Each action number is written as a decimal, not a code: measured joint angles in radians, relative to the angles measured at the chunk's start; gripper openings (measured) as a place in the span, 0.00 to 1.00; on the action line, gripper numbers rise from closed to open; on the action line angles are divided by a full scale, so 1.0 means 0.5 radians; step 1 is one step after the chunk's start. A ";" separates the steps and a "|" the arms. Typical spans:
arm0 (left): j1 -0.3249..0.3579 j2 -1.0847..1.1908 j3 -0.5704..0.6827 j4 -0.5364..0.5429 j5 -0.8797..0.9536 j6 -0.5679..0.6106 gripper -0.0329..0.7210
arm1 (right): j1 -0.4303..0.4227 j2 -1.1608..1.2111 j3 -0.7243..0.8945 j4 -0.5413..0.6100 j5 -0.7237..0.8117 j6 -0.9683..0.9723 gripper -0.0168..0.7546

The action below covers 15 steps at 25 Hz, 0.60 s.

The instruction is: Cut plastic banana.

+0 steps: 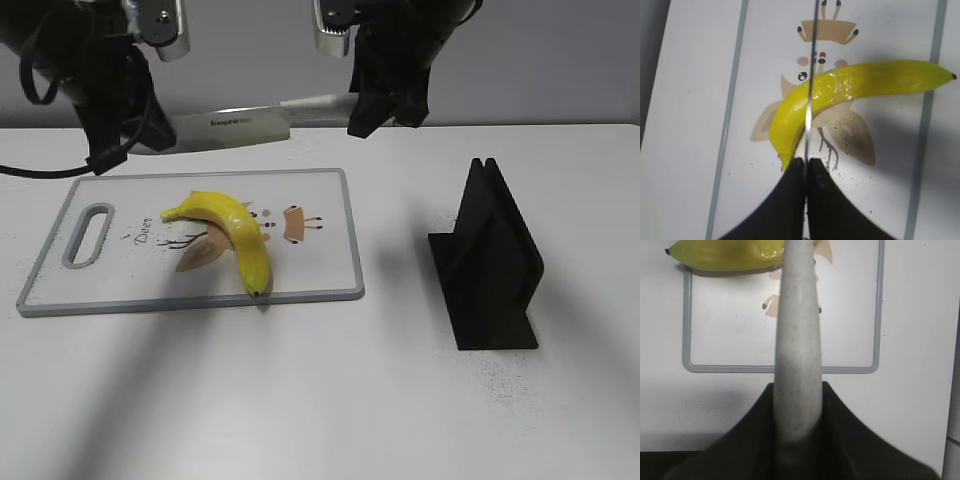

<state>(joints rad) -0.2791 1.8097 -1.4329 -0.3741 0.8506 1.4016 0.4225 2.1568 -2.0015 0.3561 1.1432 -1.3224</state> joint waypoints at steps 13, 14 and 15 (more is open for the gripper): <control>0.001 0.528 -0.002 -0.109 -0.038 -0.006 0.03 | -0.015 0.441 -0.010 -0.001 -0.008 -0.011 0.27; 0.001 0.575 -0.013 -0.126 -0.062 -0.022 0.03 | -0.017 0.490 -0.015 -0.016 -0.005 -0.004 0.27; 0.001 0.606 -0.023 -0.137 -0.066 -0.037 0.03 | -0.022 0.518 -0.021 -0.016 -0.003 -0.004 0.27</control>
<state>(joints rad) -0.2785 2.1126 -1.4442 -0.4427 0.8176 1.3832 0.4115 2.4160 -2.0119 0.3479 1.1416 -1.3245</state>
